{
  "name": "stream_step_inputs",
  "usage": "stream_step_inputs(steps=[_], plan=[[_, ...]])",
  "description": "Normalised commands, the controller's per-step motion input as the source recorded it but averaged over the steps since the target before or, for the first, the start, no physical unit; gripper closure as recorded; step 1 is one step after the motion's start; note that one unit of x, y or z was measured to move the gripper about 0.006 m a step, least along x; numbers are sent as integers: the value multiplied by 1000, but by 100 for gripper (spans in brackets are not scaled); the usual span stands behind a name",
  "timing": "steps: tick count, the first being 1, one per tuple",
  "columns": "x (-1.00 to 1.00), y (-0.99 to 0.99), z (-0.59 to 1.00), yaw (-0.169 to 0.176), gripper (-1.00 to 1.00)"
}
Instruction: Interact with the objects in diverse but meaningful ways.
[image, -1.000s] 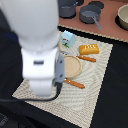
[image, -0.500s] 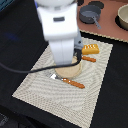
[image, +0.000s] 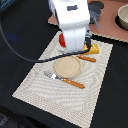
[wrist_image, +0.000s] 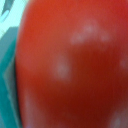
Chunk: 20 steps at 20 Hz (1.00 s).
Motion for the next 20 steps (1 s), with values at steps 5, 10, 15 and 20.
stream_step_inputs(steps=[5,10,15,20], plan=[[0,95,-454,5,100],[0,221,-217,10,100],[2,620,43,16,100],[0,802,28,17,100]])
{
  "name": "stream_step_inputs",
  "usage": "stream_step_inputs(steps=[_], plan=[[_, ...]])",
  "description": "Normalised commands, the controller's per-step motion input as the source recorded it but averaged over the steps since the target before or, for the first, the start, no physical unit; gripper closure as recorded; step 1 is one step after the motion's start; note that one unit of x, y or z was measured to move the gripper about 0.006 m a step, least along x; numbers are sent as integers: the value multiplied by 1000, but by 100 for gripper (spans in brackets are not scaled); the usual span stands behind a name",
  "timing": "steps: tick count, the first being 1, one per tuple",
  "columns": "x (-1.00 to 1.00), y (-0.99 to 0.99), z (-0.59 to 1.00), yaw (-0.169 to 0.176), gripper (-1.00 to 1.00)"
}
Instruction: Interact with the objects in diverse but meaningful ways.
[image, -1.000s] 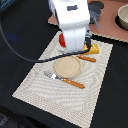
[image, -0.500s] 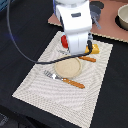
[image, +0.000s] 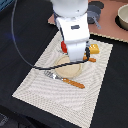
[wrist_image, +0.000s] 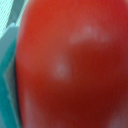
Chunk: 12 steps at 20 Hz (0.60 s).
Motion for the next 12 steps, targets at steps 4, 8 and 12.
stream_step_inputs(steps=[4,8,12], plan=[[0,838,6,16,100],[0,843,0,16,100],[-5,808,48,9,100]])
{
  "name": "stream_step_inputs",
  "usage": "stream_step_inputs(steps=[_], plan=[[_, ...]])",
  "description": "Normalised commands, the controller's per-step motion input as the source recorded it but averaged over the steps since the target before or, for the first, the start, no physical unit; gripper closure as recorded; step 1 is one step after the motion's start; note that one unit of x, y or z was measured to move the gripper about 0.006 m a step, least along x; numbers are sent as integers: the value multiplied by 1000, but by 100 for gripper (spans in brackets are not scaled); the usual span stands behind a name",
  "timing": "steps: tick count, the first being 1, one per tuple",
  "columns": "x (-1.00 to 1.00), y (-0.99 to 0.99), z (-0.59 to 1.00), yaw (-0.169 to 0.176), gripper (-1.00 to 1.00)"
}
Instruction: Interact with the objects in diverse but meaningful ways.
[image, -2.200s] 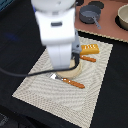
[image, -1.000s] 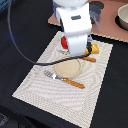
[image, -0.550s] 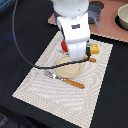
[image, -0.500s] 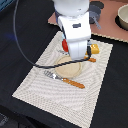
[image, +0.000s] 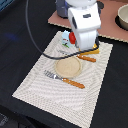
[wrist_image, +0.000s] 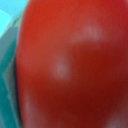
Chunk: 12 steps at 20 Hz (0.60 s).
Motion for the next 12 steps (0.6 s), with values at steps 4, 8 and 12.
stream_step_inputs(steps=[4,8,12], plan=[[0,842,84,10,100],[-81,839,7,18,100],[-269,846,0,17,100]])
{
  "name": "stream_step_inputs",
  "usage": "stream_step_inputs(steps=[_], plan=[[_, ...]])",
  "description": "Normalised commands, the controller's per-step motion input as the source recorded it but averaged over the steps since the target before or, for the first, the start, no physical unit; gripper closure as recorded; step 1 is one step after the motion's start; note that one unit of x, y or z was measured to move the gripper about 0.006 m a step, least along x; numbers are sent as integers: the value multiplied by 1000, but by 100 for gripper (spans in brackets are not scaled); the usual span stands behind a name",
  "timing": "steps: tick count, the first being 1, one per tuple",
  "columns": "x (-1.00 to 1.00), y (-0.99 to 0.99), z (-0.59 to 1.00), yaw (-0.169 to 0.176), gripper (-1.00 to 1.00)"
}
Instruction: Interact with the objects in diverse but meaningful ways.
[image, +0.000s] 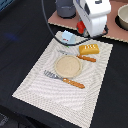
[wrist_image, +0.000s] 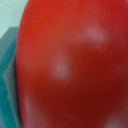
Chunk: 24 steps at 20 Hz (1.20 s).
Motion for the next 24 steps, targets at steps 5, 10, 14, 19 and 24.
stream_step_inputs(steps=[5,10,14,19,24], plan=[[-385,853,9,21,100],[-411,833,19,28,100],[-471,786,0,36,100],[-406,732,0,34,100],[-118,673,-59,19,100]])
